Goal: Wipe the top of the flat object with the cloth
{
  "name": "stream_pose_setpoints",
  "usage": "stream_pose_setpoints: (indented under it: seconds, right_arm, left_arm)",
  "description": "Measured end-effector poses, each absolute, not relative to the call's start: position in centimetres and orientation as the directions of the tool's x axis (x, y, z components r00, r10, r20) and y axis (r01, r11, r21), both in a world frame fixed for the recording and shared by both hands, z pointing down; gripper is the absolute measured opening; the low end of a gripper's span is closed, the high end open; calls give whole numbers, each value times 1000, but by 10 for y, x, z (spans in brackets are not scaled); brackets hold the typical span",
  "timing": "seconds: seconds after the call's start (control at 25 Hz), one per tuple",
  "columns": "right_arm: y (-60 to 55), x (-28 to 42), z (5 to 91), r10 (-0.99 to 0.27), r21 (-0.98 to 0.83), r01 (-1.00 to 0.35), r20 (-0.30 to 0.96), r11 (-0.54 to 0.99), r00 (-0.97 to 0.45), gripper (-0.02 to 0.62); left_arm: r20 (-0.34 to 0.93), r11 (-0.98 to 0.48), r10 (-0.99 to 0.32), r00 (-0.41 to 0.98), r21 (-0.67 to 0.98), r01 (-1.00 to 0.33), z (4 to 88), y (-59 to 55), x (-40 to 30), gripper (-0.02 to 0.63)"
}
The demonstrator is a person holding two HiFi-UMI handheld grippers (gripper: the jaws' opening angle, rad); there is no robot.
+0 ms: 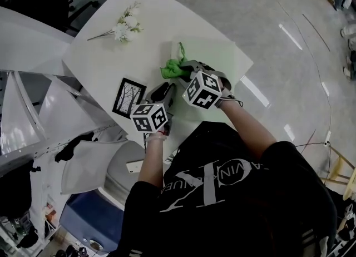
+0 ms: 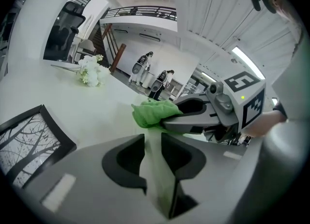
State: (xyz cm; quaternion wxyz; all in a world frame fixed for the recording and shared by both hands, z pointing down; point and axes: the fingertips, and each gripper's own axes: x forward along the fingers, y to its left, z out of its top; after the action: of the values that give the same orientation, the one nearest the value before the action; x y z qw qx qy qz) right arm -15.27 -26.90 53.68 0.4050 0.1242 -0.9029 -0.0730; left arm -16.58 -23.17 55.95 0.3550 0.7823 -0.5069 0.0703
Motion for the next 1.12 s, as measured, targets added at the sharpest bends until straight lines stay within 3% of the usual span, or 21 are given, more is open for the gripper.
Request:
stream_pose_setpoints:
  seconds: [1.12]
  right_arm:
    - [-262,37,537,-474,189,-529,741,827,-476,81]
  left_arm:
    - [466,-237,-742,481,489,-840,559,-231,-165,118]
